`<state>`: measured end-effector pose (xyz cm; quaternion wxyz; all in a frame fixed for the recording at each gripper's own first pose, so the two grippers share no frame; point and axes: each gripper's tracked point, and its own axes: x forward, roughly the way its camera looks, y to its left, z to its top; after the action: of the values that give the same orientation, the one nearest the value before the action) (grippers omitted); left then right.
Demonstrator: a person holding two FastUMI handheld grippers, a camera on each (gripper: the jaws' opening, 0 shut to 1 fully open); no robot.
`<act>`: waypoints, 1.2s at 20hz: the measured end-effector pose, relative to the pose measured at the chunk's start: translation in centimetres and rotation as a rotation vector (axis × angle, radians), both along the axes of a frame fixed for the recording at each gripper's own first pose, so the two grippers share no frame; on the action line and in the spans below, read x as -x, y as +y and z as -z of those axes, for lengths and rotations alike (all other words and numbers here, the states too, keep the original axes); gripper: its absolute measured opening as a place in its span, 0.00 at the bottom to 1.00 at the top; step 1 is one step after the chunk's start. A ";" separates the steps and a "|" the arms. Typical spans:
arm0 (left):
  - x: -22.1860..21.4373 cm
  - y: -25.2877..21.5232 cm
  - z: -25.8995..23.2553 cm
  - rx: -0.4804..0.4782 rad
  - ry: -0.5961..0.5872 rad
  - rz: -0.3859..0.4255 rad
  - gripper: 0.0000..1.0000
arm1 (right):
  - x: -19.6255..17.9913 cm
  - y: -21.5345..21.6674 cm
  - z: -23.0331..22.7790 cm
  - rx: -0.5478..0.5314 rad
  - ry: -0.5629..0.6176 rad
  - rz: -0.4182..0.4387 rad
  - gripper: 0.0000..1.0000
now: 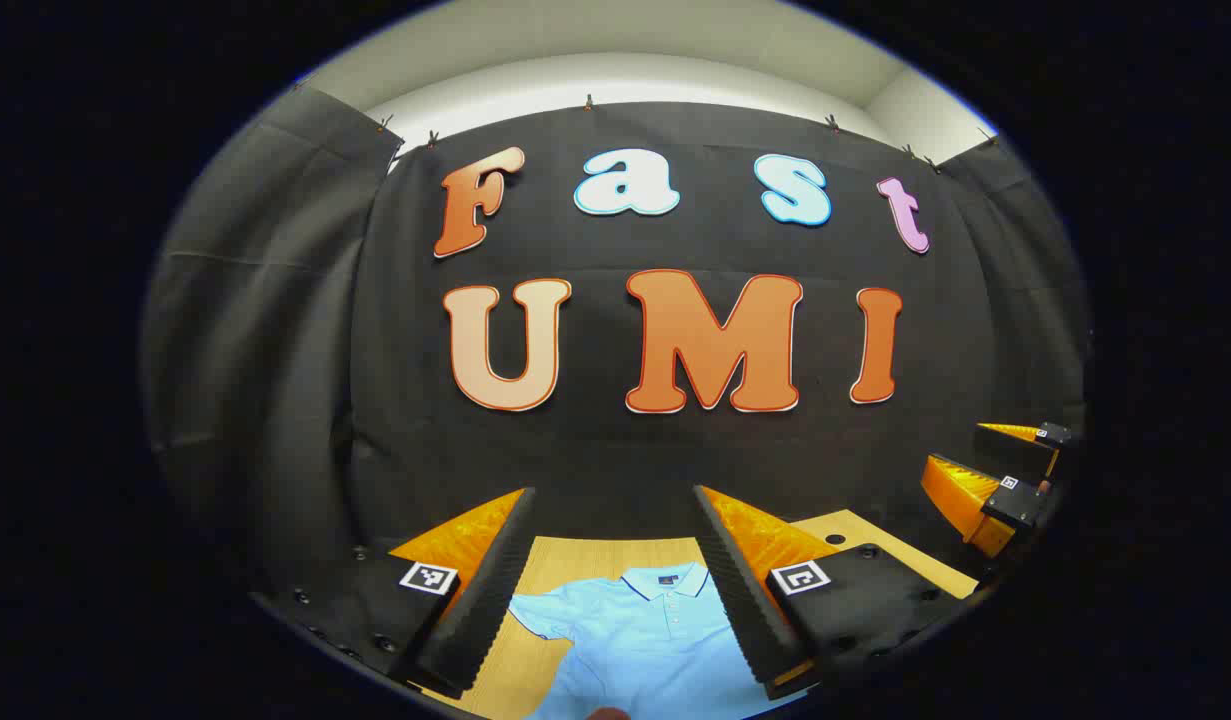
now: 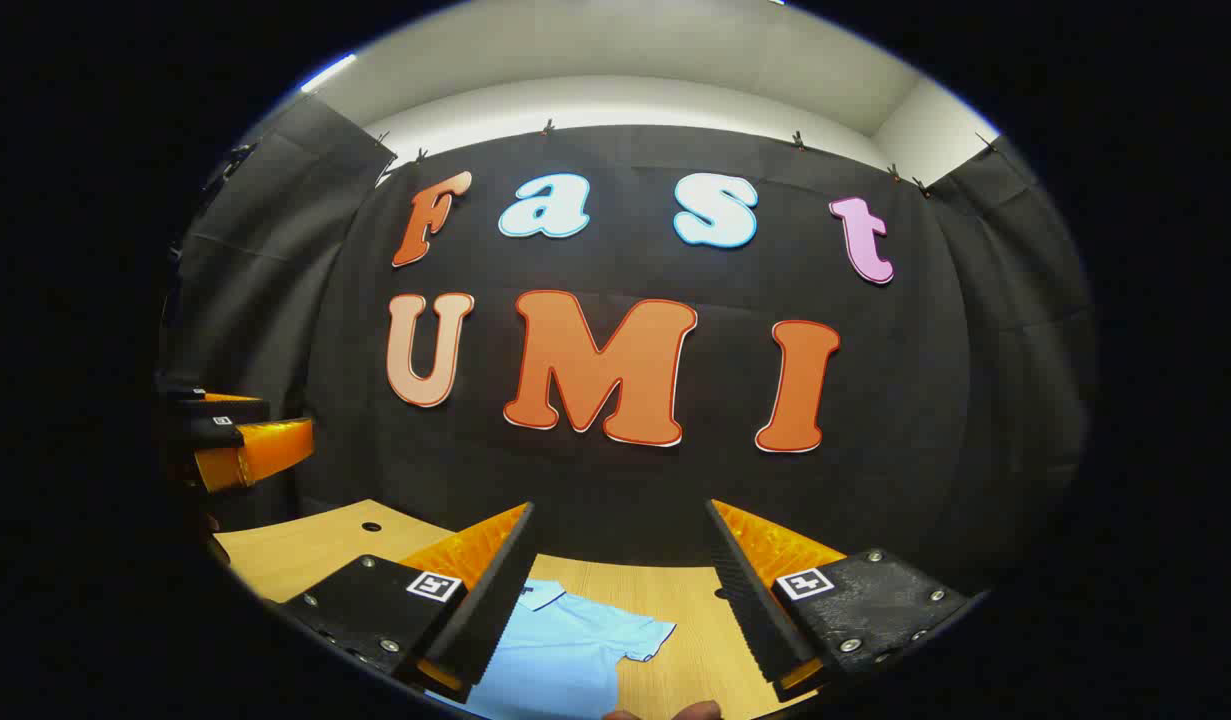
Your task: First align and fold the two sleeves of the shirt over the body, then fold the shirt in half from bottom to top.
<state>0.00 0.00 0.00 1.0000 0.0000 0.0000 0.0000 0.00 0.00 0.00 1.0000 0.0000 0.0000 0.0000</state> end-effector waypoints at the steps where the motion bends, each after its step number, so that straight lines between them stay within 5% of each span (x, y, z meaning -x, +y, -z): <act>1: -0.3 0.0 0.1 -0.001 0.003 -0.007 0.98 | -0.2 0.0 0.2 -0.004 0.005 -0.002 0.99; 18: -3.6 -1.7 -0.2 -0.120 0.004 -0.066 0.99 | -4.8 -1.6 2.9 -0.001 0.060 -0.116 0.98; 24: -6.4 -0.8 0.1 -0.161 0.004 0.012 1.00 | -7.9 -1.5 5.4 -0.021 0.157 -0.005 0.98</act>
<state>6.41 -0.76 -0.06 0.9967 0.0803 0.0018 -0.0060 7.86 -1.53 -5.37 0.9969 0.0106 0.0785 0.0026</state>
